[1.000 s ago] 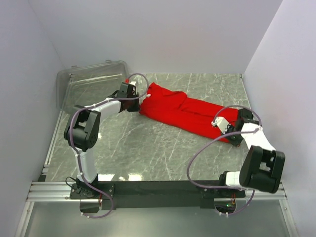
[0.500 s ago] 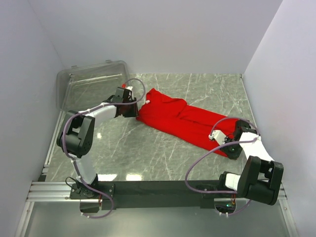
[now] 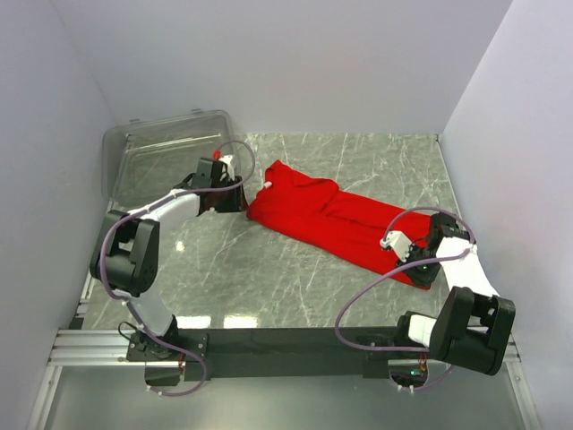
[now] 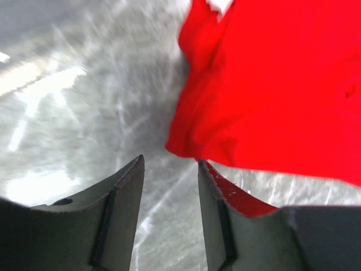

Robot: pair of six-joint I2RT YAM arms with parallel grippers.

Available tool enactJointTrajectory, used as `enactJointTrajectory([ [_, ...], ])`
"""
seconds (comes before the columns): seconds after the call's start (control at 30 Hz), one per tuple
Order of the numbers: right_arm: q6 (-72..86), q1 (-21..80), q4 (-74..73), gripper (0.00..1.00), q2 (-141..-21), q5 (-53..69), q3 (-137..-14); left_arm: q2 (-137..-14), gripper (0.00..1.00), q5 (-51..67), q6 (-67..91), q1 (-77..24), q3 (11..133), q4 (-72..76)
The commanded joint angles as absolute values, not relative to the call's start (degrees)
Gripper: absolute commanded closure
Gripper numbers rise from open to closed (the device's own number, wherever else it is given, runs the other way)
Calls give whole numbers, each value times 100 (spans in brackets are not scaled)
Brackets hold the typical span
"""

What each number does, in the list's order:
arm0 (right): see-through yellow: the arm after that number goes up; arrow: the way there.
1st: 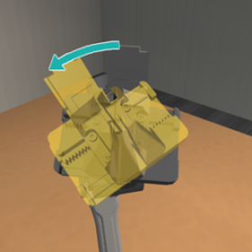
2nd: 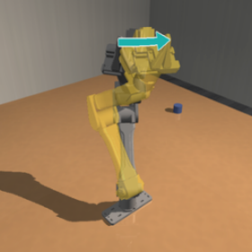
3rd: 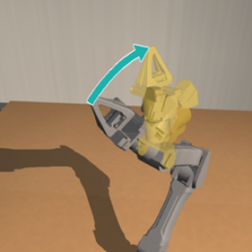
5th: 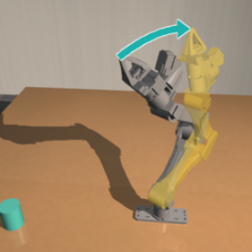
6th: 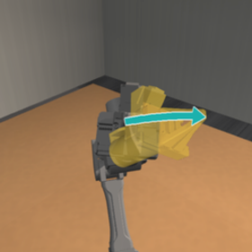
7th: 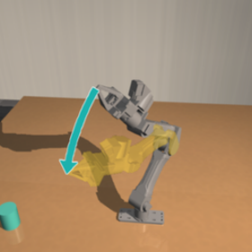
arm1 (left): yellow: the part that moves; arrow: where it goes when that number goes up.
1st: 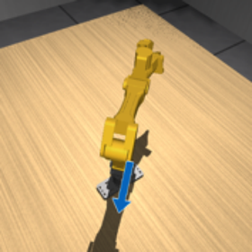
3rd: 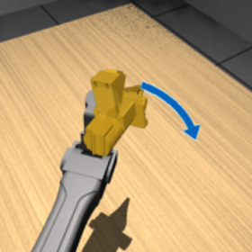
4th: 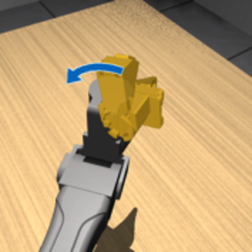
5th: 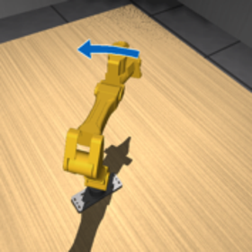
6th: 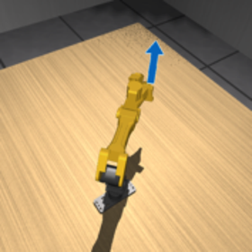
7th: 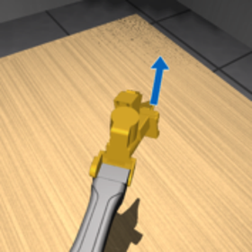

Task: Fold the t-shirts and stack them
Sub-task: Fold the tshirt

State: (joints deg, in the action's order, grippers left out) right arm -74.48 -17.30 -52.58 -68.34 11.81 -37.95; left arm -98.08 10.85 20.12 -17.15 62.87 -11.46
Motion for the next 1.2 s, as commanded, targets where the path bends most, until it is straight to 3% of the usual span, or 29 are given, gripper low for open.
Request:
enactJointTrajectory([
  [0.0, -7489, -1784, -5467, 65, -6653, 1371, -3929, -9975, 53, 1740, 1872, -1740, 6188, -906],
  [0.47, -7137, -1784, -4835, 64, -7127, 1178, -3779, -10810, 67, 1644, 1802, -1740, 6873, -1099],
  [0.67, -6970, -1775, -4632, 65, -7576, 1257, -3788, -10907, 87, 1810, 1819, -1740, 6943, -1046],
  [0.83, -6961, -1767, -4562, 81, -7725, 1283, -3736, -10793, 94, 1802, 1670, -1740, 6926, -1151],
  [0.93, -6900, -1767, -4500, 99, -7831, 1292, -3744, -10662, 97, 1749, 1477, -1731, 6891, -1256],
  [1.17, -6820, -1802, -4307, 100, -7691, 950, -3665, -10450, 98, 1039, 1021, -1688, 6882, -1564],
])
